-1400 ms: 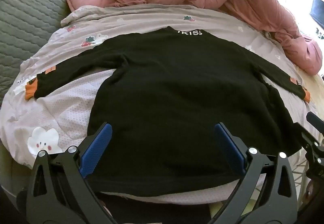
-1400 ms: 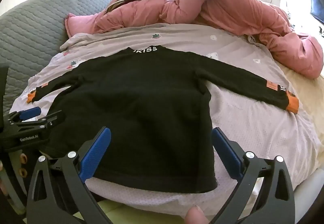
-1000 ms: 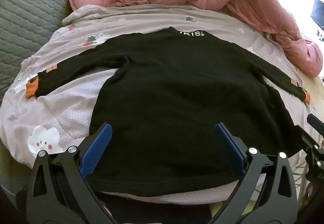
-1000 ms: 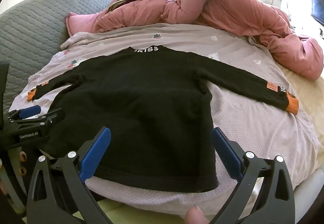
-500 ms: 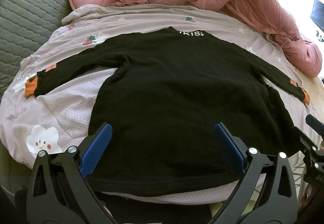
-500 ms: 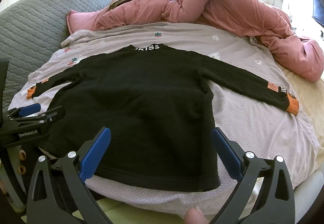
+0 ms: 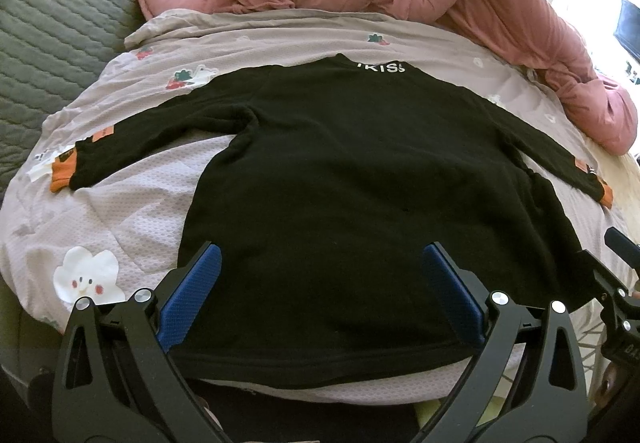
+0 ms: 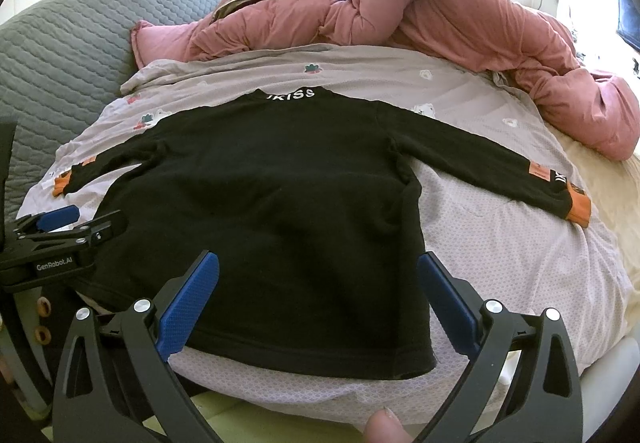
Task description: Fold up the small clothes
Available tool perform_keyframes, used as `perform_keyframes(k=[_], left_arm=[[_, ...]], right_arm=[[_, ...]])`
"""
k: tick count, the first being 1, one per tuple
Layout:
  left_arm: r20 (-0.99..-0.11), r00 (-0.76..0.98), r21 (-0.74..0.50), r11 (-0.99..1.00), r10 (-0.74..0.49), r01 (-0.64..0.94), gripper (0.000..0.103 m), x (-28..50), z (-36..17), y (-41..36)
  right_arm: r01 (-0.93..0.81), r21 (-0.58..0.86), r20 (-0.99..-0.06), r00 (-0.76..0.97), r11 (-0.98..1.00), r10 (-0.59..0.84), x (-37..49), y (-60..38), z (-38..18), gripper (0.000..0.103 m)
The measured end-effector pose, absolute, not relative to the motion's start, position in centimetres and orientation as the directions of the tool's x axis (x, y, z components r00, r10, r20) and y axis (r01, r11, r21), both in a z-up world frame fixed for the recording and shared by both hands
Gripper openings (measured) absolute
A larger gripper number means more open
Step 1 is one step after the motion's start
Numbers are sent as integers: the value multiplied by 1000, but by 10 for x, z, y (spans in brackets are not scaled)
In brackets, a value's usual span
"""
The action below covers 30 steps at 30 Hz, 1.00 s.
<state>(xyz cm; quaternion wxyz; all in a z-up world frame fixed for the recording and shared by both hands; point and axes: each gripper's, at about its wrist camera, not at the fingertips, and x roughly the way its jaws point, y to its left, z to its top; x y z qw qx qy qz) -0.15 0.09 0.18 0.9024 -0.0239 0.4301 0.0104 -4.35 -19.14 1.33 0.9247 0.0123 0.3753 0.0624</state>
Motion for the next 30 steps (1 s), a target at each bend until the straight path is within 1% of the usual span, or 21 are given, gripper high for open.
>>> perform_keyframes(k=[23, 30], left_arm=[[-780, 626, -33, 998, 2, -45, 95, 2, -2, 4], [-779, 626, -32, 998, 5, -48, 95, 4, -5, 6]], right_arm=[[-105, 84, -696, 705, 991, 133, -39, -194, 10, 99], [-91, 72, -695, 710, 993, 116, -33, -200, 9, 99]])
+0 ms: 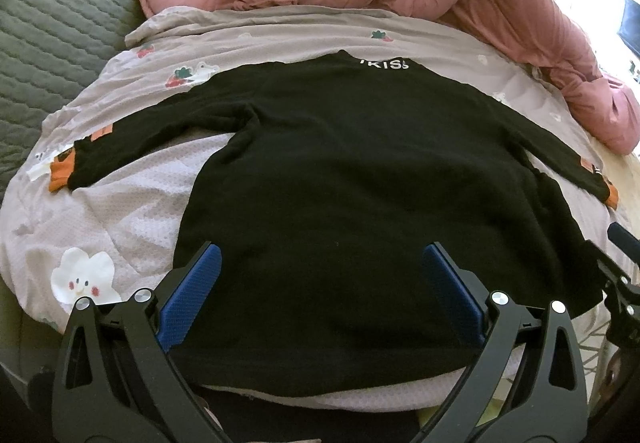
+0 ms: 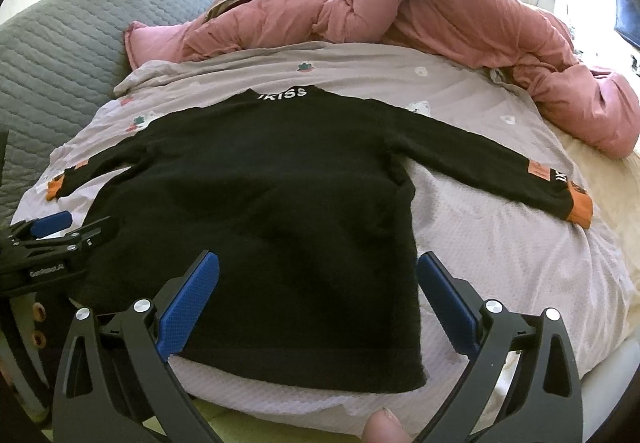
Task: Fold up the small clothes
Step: 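Move the right gripper toward the orange cuff of the nearest sleeve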
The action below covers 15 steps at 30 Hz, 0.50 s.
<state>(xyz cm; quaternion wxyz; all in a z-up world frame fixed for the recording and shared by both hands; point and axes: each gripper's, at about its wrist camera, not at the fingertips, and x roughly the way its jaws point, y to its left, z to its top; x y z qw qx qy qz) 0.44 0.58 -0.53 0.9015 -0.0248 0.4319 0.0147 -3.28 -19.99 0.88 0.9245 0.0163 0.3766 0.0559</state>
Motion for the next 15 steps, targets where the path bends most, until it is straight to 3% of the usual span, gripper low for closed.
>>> perform_keyframes(k=[15], left_arm=[[-785, 620, -41, 998, -7, -40, 95, 39, -2, 2]], right_arm=[[-82, 67, -670, 735, 994, 106, -8, -216, 15, 99]])
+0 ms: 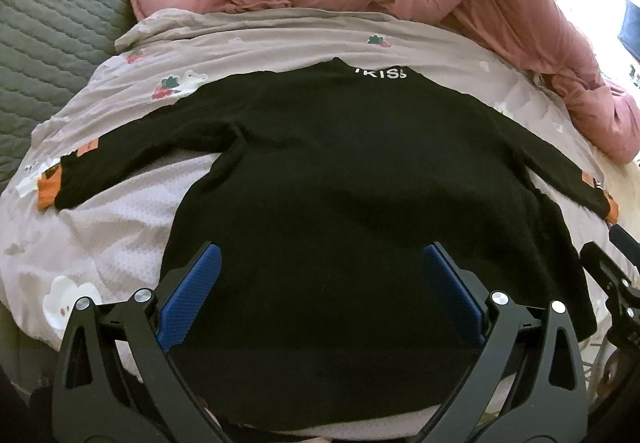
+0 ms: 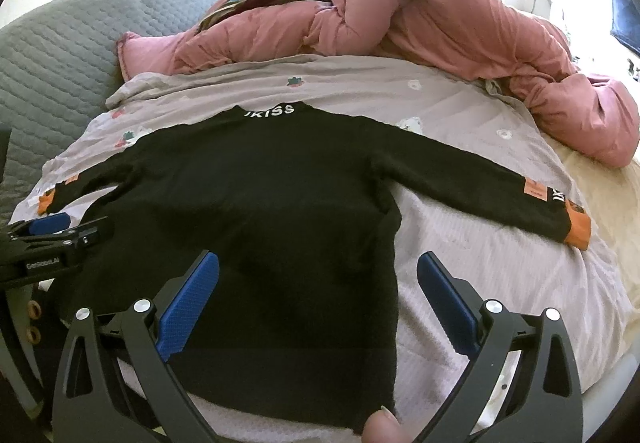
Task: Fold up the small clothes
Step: 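Move the right gripper toward the orange cuff of the nearest sleeve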
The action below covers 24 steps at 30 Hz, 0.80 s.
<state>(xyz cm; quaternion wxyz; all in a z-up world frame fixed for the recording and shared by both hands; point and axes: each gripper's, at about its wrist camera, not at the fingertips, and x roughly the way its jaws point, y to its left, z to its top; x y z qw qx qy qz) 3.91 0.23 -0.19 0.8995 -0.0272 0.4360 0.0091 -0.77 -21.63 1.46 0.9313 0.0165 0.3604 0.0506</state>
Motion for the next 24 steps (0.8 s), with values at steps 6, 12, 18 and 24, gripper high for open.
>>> perform_keyframes(k=[6, 12, 18, 24], left_arm=[[-781, 624, -38, 999, -18, -18, 95, 53, 4, -3], [-775, 632, -37, 999, -26, -4, 95, 70, 14, -8], [-767, 641, -39, 999, -31, 1, 95, 90, 23, -14], [-770, 638, -41, 999, -33, 2, 95, 112, 27, -19]], right_arm=[[-70, 83, -658, 745, 994, 108, 9, -228, 22, 99], [-37, 94, -662, 744, 995, 90, 28, -245, 25, 99], [-2, 115, -668, 740, 993, 79, 46, -262, 24, 99], [27, 147, -674, 734, 989, 80, 61, -281, 22, 99]])
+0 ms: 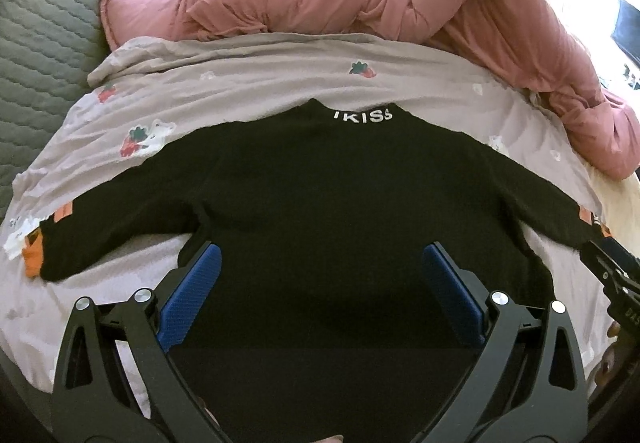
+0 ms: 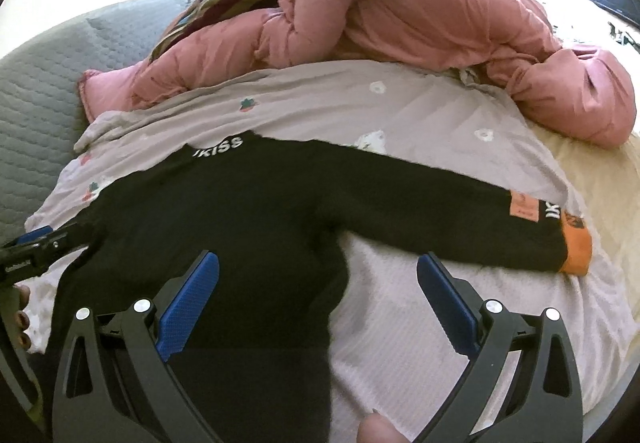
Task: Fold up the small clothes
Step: 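Move the right gripper toward the orange cuff of the nearest sleeve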
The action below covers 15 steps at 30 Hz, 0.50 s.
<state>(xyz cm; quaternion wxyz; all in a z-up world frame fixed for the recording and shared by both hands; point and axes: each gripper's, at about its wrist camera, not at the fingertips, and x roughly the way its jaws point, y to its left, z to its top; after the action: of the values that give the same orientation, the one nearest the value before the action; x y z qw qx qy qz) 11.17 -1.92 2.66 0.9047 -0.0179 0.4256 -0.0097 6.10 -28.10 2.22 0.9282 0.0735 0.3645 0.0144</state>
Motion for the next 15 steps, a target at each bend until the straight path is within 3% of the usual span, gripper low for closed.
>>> perform_keyframes(k=[15], left_arm=[[-786, 618, -24, 1000, -17, -4, 95, 155, 16, -24]], right_arm=[[121, 154, -686, 727, 981, 18, 94, -324, 16, 99]])
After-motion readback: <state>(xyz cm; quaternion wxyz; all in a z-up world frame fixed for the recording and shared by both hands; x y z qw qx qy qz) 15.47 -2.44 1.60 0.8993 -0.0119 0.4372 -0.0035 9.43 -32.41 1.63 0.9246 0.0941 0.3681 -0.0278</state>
